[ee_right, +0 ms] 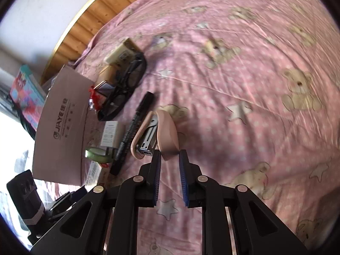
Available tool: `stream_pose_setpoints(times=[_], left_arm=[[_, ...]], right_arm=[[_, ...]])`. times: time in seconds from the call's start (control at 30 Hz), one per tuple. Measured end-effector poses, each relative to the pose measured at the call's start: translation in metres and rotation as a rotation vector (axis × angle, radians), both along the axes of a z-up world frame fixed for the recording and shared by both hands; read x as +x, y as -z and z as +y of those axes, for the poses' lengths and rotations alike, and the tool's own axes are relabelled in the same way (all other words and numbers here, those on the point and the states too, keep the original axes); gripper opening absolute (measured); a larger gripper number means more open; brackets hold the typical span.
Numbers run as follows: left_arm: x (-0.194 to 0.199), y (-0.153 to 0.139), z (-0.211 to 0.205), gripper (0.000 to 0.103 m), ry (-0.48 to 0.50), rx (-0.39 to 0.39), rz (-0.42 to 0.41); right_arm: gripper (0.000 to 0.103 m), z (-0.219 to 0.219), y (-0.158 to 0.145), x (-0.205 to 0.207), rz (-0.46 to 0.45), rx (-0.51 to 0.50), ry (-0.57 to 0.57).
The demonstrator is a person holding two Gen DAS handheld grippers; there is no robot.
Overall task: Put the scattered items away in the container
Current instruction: 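Close the left gripper on the staples box while the right gripper grasps the pink stapler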
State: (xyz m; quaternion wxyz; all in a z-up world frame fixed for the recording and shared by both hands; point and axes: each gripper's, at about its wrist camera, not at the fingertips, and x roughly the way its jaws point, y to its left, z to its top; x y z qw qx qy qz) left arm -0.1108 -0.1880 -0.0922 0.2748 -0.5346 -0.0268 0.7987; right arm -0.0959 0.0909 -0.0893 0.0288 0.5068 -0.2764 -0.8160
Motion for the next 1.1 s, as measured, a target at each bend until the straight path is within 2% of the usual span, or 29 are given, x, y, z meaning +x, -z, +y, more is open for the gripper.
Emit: stream_pose_setpoints(times=[0.1,0.2,0.23,0.3,0.33,0.37,0.47,0.53,0.57,0.63,0.77,0.83,0.9,1.0,1.1], left_arm=[[-0.001,0.001,-0.001,0.045,-0.010,0.011,-0.004],[-0.002,0.003,-0.003,0.044,-0.016,0.020,-0.011],[-0.001,0.003,-0.004,0.044,-0.015,0.024,-0.015],[0.002,0.002,-0.003,0.044,-0.011,0.027,-0.012],[0.003,0.002,-0.003,0.044,-0.008,0.025,-0.011],[0.004,0.002,-0.002,0.044,-0.011,0.020,-0.007],[0.005,0.000,-0.003,0.045,-0.026,0.006,0.013],[0.004,0.001,-0.003,0.045,-0.029,-0.004,0.013],[0.003,0.003,-0.004,0.045,-0.034,-0.009,0.012],[0.001,0.006,-0.007,0.045,-0.048,-0.005,0.001],[0.000,0.005,-0.015,0.045,-0.064,0.011,-0.005],[0.002,0.002,-0.019,0.045,-0.064,0.024,-0.003],[0.002,0.001,-0.021,0.046,-0.071,0.027,-0.009],[0.000,0.001,-0.019,0.056,-0.083,0.015,0.005],[-0.001,0.004,-0.010,0.057,-0.061,-0.002,0.015]], right_arm=[[0.008,-0.004,-0.016,0.010,0.063,0.182,-0.001],[0.008,-0.022,-0.040,0.011,0.160,0.353,-0.076],[0.009,-0.029,-0.044,0.010,0.178,0.357,-0.110],[0.011,-0.032,-0.046,0.007,0.192,0.319,-0.108],[0.032,-0.031,-0.043,0.005,0.191,0.290,-0.099],[0.057,-0.030,-0.037,0.000,0.175,0.262,-0.093],[0.059,-0.031,-0.008,-0.013,0.086,0.270,-0.087],[0.055,-0.034,0.001,-0.012,0.081,0.268,-0.082],[0.051,-0.040,-0.001,-0.010,0.091,0.294,-0.103],[0.050,-0.056,-0.010,-0.003,0.139,0.349,-0.157],[0.050,-0.104,-0.020,0.017,0.242,0.576,-0.327],[0.052,-0.115,-0.015,0.025,0.247,0.605,-0.378],[0.052,-0.110,-0.012,0.027,0.233,0.520,-0.369],[0.052,-0.086,-0.007,0.022,0.199,0.274,-0.298],[0.053,-0.063,-0.004,0.018,0.187,0.060,-0.213]])
